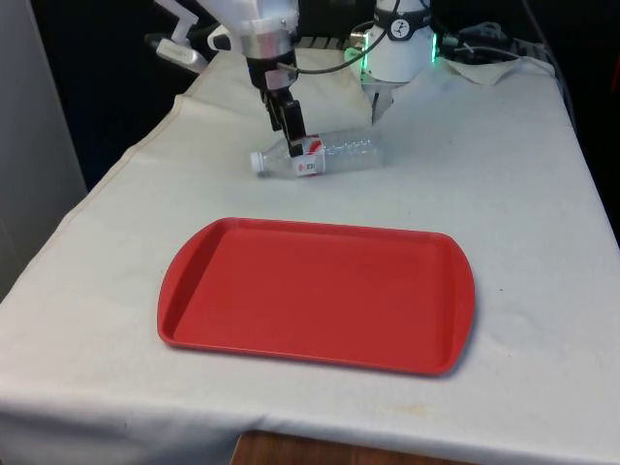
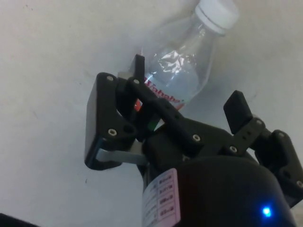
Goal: Place the bottle upright on the tray.
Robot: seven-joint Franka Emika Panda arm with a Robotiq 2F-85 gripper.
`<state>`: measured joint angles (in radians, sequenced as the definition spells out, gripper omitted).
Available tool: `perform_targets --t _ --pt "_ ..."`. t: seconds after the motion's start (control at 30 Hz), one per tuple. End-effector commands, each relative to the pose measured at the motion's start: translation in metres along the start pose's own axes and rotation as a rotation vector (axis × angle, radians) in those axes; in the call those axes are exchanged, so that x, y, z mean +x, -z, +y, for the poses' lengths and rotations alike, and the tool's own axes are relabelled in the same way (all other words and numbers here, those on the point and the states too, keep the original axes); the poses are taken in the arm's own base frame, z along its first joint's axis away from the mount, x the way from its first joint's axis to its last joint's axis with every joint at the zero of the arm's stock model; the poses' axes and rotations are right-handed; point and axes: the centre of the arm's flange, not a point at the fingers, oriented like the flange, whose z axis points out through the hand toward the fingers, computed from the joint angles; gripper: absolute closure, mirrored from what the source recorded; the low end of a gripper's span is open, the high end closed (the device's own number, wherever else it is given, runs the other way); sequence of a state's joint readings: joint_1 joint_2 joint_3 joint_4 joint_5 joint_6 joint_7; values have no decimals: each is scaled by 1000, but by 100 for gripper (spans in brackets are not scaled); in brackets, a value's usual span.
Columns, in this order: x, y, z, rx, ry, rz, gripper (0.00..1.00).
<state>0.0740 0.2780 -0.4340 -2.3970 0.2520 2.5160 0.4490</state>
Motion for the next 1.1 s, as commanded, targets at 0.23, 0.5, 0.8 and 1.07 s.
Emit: perform_targets --t 0.23,0.5,0.8,1.07 --pt "8 -1 2 15 3 -68 0" --pt "14 -2 8 24 9 -118 0" --pt "23 -4 8 31 10 -179 0" --pt "29 -6 5 36 8 -236 0"
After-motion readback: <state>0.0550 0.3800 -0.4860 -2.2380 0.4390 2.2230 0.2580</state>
